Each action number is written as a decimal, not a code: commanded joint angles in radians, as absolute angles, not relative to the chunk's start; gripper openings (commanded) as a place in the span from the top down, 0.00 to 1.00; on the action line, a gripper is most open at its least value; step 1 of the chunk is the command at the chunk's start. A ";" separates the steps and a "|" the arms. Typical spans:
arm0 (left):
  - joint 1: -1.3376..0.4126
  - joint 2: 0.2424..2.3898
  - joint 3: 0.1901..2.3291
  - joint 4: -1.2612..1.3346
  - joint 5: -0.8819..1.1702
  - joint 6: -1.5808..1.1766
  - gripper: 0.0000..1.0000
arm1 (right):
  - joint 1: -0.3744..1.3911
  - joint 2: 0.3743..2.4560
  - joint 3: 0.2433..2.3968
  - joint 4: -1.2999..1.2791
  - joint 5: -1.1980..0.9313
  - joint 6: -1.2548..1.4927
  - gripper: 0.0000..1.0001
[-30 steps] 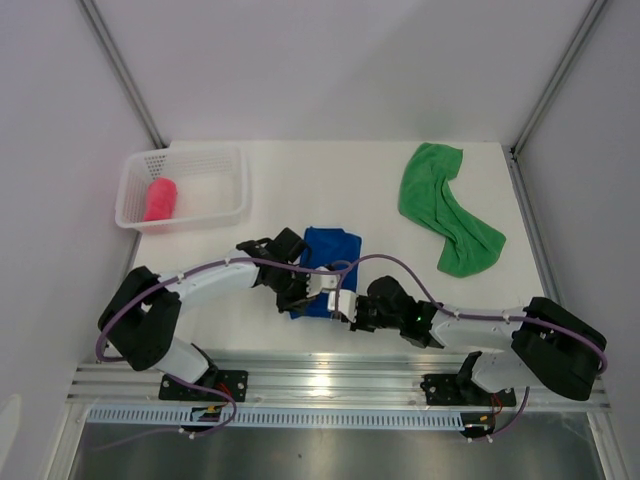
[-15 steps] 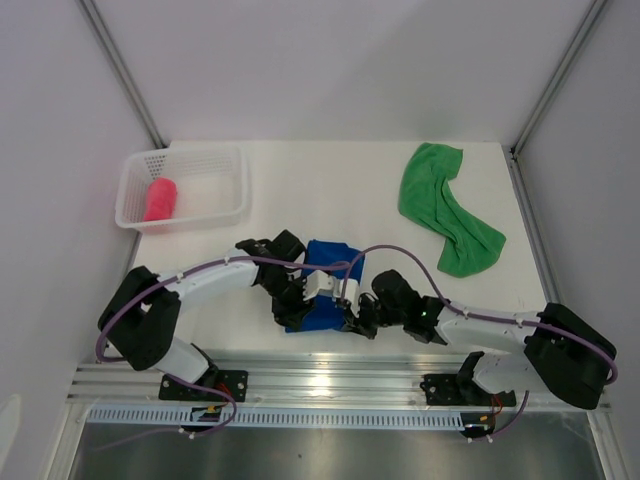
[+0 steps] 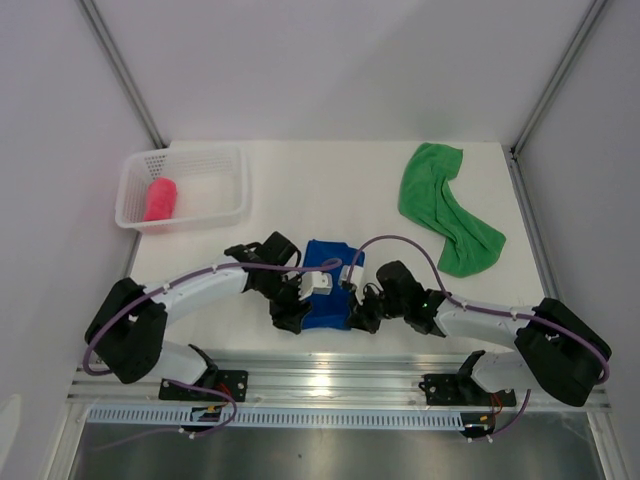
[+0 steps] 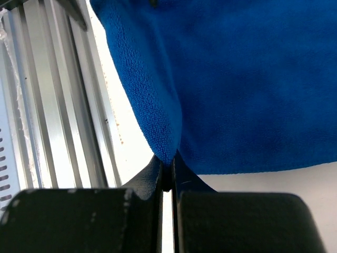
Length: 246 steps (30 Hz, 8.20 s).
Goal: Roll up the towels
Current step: Roll the towel
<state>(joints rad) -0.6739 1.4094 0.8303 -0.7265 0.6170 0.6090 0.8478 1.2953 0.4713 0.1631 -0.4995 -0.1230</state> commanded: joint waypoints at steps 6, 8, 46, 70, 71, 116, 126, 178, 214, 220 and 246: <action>-0.666 1.459 0.812 -0.597 0.585 0.561 0.56 | 0.818 1.299 0.454 0.195 -0.528 -0.086 1.00; -0.666 1.457 0.802 -0.601 0.563 0.564 0.65 | 0.813 1.290 0.454 0.189 -0.534 -0.084 1.00; -0.635 1.689 1.000 -0.672 0.526 0.476 0.79 | 0.690 1.141 0.549 -0.078 -0.410 0.129 0.65; -0.635 1.712 1.045 -0.681 0.494 0.453 0.64 | 0.905 1.370 0.345 0.600 -0.200 0.379 0.99; -0.637 1.709 1.046 -0.684 0.489 0.453 0.63 | 0.905 1.379 0.342 0.595 -0.190 0.386 1.00; -0.959 1.447 0.809 -0.466 0.170 0.805 0.45 | 0.870 1.453 0.393 0.519 -0.126 0.413 1.00; -0.959 1.445 0.764 -0.460 0.181 0.762 0.44 | 0.848 1.431 0.408 0.473 -0.144 0.383 1.00; -0.962 1.525 0.716 -0.411 0.136 0.741 0.74 | 0.818 1.382 0.433 0.440 -0.195 0.410 0.88; -0.609 1.655 0.977 -0.870 0.623 0.762 0.99 | 0.810 0.882 0.371 0.098 -0.399 -0.485 0.52; -0.601 1.677 1.011 -0.910 0.656 0.782 0.99 | 0.841 0.982 0.387 0.184 -0.420 -0.531 0.51; -0.600 1.750 1.114 -0.982 0.672 0.827 0.99 | 0.930 1.054 0.411 0.254 -0.333 -0.472 0.50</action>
<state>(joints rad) -0.6083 1.7432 1.0790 -0.9703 0.6315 0.7883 0.9276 1.0653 0.3878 0.2653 -0.3515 -0.4511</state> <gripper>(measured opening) 0.047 0.499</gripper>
